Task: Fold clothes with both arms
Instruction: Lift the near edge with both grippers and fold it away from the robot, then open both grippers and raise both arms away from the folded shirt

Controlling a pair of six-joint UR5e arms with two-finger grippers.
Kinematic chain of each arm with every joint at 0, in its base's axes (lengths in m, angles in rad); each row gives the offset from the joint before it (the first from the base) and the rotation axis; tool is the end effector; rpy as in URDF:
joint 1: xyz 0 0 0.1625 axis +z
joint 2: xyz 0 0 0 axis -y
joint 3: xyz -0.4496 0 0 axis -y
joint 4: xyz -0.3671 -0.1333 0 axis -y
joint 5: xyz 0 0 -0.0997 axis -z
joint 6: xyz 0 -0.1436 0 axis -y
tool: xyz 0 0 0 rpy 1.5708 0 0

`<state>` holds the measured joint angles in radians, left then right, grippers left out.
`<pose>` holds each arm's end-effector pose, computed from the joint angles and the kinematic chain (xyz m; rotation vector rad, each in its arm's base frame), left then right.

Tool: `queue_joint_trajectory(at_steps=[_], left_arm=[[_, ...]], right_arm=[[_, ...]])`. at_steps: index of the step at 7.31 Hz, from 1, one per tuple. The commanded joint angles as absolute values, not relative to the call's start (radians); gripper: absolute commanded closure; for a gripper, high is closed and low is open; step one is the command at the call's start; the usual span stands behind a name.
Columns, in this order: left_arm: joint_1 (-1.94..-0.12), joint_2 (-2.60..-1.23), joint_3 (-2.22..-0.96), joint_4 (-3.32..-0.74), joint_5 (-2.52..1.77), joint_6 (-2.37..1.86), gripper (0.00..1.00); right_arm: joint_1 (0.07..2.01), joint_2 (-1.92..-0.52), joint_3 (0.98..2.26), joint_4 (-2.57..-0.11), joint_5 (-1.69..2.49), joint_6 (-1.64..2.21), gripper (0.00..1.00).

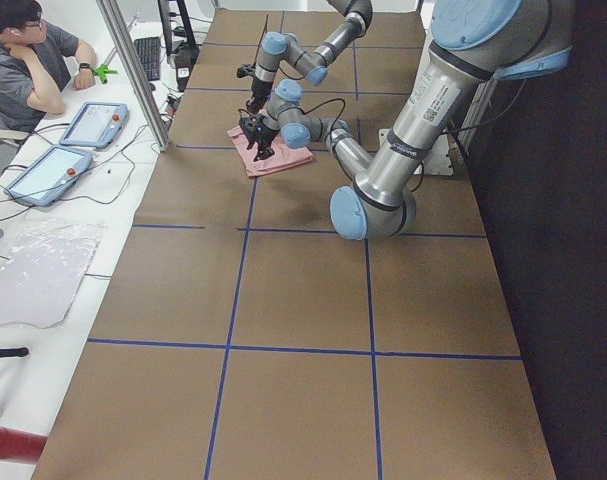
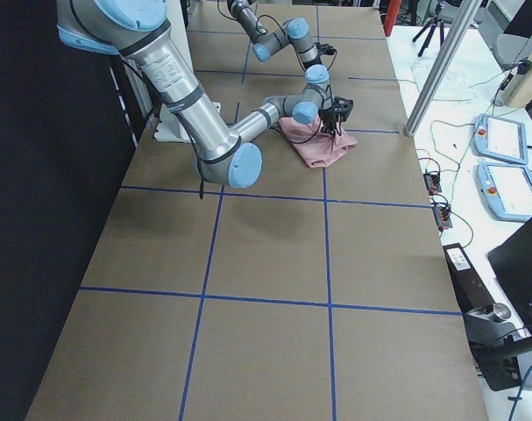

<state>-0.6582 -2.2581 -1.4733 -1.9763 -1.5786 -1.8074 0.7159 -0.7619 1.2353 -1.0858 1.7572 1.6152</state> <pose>0.5244 -0.5725 0.3004 0.2076 1.0054 -0.8139 -0.5523 -0.6218 0.3050 0.1551 -0.9751 0.6096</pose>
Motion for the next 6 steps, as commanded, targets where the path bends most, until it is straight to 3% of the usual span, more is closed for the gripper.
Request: queue_joint_trajectory(at_steps=[1, 4, 5, 6], left_arm=[[-0.687, -2.266, -1.453, -1.994, -1.582, -1.781, 0.00], [-0.730, -2.246, -1.495, -2.005, -1.755, -1.705, 0.00], [-0.751, -2.176, -1.591, -1.993, -1.787, -1.627, 0.00], [-0.809, -2.125, -1.661, -1.970, -1.849, -1.526, 0.00]], right_arm=[[0.756, -0.689, 1.120, -1.025, 1.756, 1.608, 0.00], [0.833, -0.684, 1.112, -1.038, 1.802, 1.492, 0.00], [0.879, -0.695, 1.143, -1.127, 1.889, 1.397, 0.00], [0.921, -0.745, 1.257, -1.307, 1.914, 1.211, 0.00]])
